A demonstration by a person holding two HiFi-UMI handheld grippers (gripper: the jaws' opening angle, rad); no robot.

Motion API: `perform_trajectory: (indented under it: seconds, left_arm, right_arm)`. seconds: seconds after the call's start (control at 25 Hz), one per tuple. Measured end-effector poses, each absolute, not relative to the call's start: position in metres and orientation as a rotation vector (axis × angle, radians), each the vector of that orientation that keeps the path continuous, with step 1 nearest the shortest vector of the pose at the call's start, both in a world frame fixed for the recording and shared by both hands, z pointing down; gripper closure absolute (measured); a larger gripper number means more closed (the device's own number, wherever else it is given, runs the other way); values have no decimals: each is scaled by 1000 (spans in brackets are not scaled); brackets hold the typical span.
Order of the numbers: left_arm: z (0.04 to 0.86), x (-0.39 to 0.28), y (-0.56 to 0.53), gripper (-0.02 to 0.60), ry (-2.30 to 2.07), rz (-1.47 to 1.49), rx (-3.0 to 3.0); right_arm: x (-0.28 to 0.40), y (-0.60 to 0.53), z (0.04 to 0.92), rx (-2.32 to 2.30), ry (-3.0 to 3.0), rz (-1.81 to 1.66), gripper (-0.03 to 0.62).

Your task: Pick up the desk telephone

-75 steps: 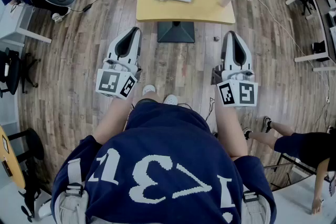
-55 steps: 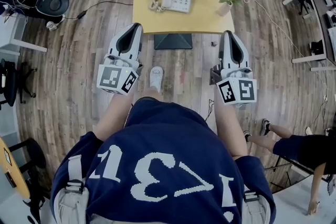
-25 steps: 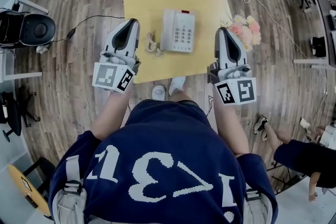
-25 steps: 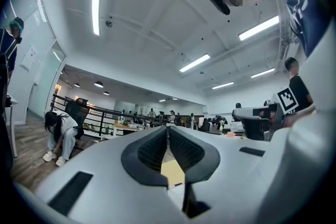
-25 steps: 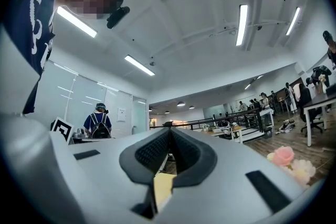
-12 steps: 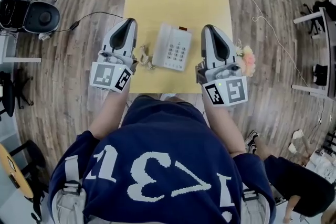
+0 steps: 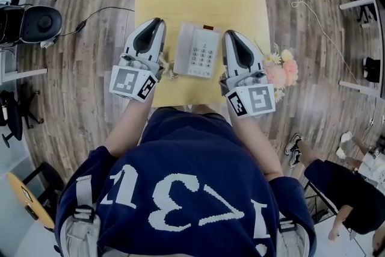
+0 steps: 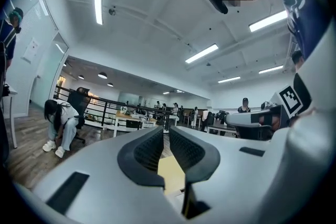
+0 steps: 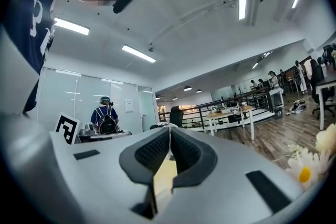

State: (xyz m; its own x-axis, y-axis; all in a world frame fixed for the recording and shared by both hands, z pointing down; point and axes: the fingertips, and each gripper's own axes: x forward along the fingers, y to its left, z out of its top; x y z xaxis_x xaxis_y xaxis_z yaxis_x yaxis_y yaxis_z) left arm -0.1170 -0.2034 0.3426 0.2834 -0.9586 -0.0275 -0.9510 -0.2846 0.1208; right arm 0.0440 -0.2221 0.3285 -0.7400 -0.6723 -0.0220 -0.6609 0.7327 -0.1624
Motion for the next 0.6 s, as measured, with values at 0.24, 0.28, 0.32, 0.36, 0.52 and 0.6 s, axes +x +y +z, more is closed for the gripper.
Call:
perform_trajectory:
  seconds: [0.24,0.28,0.32,0.36,0.52,0.6]
  left_arm:
    - [402,-113,-216,551,-1631,-59,2432]
    - [414,-110,-216,538,-1590,-34,2421]
    - [427,-107,-218,505,-1554,-10,2409]
    - [439,-104,-219,464,-1519,12,2395]
    - [487,-98,-224,392,-1418,76,2313]
    - [508,-100,-225,369,-1393,97,2261]
  right_arm:
    - [25,-218,392,-1184,2882,-410,565]
    - [22,-216,407,-1199,2886,-469,565]
    - [21,-215,422,-1224,2889,-526,565]
    - [22,-216,438,-1257,2887,-581,565]
    - [38,-222,498,-1404,2824,-793,562]
    - [50,-226,523,-1456,2759,-913,523]
